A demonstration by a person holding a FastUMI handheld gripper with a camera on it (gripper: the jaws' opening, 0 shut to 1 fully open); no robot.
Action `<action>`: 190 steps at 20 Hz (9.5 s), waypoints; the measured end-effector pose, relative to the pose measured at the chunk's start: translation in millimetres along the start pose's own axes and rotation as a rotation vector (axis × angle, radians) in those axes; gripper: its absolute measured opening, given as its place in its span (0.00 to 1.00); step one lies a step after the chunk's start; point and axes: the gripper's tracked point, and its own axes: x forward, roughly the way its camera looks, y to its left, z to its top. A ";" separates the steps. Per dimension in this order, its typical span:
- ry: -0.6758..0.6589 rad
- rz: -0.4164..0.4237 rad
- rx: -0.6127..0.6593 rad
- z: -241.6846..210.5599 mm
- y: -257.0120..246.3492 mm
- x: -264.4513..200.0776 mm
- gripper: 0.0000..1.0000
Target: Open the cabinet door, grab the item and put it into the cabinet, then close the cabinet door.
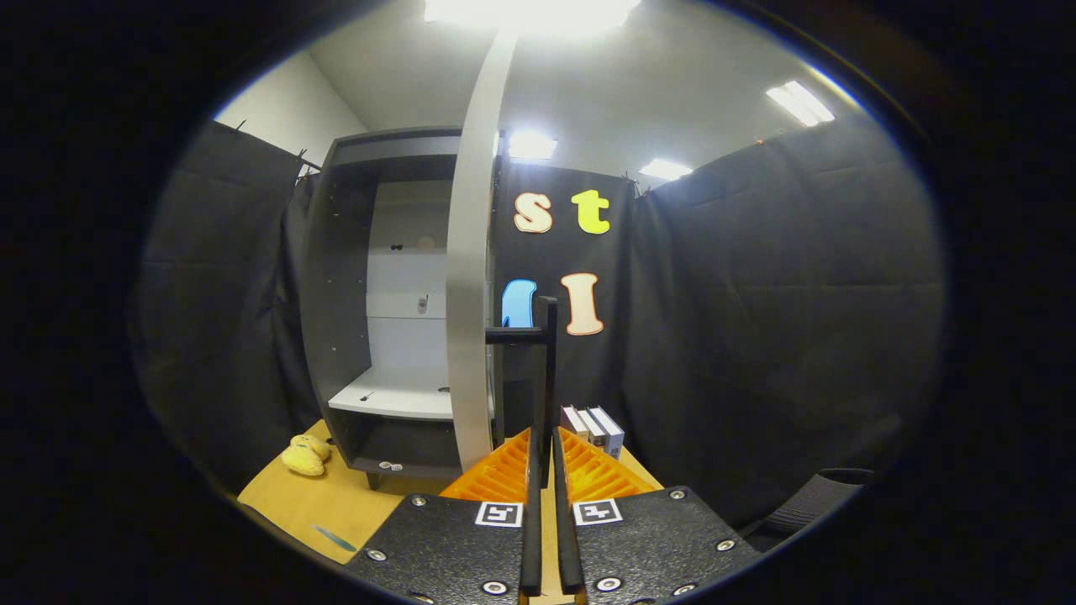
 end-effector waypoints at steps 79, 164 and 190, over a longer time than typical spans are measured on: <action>0.351 0.492 -0.081 -429.6 405.4 -9.0 0.51; 0.180 0.322 -0.060 -59.8 326.9 345.9 0.83; -0.091 0.274 0.092 -28.2 203.5 77.5 0.94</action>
